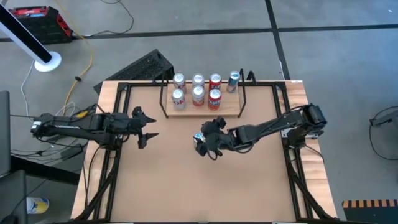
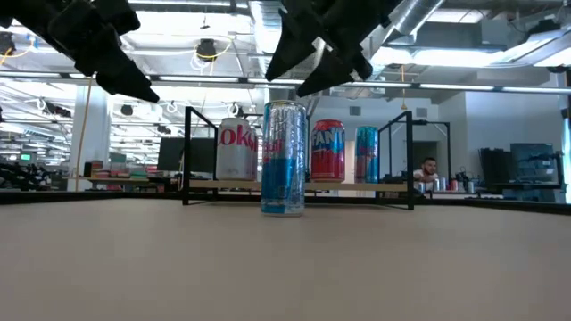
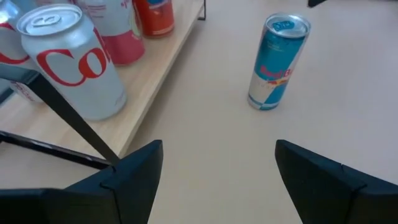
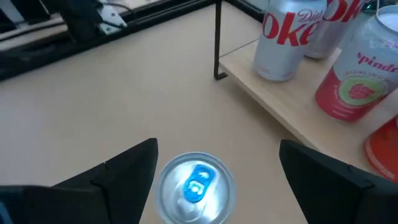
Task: Place canned beverage on shelf
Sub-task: Put the blue soda can on the shelf
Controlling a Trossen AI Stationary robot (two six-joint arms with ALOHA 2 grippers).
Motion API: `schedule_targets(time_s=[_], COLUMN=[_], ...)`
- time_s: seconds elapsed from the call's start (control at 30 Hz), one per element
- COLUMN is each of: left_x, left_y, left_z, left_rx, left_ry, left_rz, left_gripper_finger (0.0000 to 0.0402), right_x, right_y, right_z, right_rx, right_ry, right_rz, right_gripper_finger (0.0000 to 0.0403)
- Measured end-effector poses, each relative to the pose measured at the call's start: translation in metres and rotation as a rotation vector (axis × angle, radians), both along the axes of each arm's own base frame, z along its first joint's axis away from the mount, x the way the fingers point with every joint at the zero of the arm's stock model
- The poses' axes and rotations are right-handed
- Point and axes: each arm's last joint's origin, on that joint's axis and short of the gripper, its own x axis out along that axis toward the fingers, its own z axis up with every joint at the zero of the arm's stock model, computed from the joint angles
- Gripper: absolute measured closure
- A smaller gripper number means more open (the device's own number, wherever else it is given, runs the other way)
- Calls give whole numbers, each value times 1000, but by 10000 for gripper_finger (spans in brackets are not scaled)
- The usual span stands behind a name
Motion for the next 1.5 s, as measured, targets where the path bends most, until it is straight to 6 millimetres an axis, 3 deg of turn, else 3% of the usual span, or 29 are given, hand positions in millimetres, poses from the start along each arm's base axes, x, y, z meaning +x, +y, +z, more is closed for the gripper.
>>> schedule_targets(time_s=[0.33, 0.5, 0.8, 0.93, 1.1, 1.37, 1.5], left_x=[0, 0, 0, 0, -1, 1, 0], left_y=[0, 0, 0, 0, 0, 0, 0], left_z=[0, -1, -1, -1, -2, 0, -1], left_rx=[22, 15, 14, 12, 11, 31, 30], left_ry=[10, 13, 13, 15, 28, 15, 18], left_rz=[-9, -6, -5, -4, -4, -14, -13], left_gripper_finger=[107, 107, 107, 107, 107, 107, 107], right_x=[13, 12, 10, 6, -11, -61, -86], right_y=[7, 7, 7, 6, 3, 8, 5], right_z=[-38, -39, -39, -35, -12, 36, 59], right_rx=[-19, -29, -20, -14, 7, -46, -74], right_ry=[42, 45, 61, 82, 113, 190, 239], right_rz=[-87, -102, -108, -93, -58, 15, 144], right_gripper_finger=[42, 52, 140, 140, 140, 140, 140])
